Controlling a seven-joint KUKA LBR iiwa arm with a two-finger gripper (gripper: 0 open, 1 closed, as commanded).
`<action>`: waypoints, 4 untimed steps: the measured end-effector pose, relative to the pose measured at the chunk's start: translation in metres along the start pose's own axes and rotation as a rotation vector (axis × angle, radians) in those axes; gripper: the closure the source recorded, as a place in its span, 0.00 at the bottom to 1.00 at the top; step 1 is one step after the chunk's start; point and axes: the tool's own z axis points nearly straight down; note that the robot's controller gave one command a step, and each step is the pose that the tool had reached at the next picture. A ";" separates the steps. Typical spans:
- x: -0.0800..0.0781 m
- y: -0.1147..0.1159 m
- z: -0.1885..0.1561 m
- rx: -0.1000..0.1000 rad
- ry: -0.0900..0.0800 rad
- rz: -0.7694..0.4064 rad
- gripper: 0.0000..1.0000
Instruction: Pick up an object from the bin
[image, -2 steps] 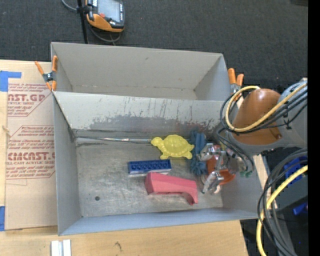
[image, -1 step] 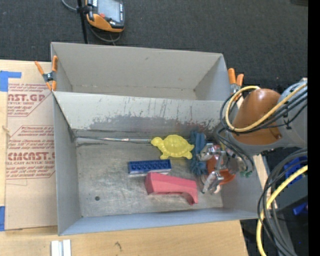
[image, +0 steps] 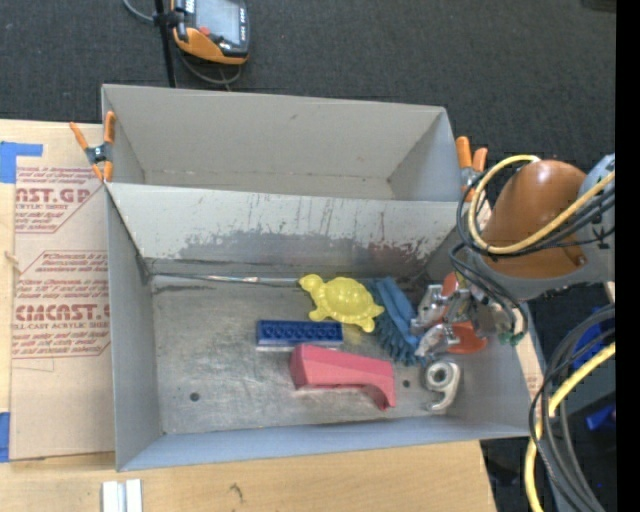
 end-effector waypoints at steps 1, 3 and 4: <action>-0.009 -0.007 -0.068 0.008 0.000 -0.002 1.00; 0.005 0.018 0.010 0.008 0.002 -0.146 0.00; 0.004 0.018 0.009 0.009 -0.001 -0.146 0.00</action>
Offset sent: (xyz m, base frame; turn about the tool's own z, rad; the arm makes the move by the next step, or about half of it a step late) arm -0.0018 0.0237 0.0864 -0.2075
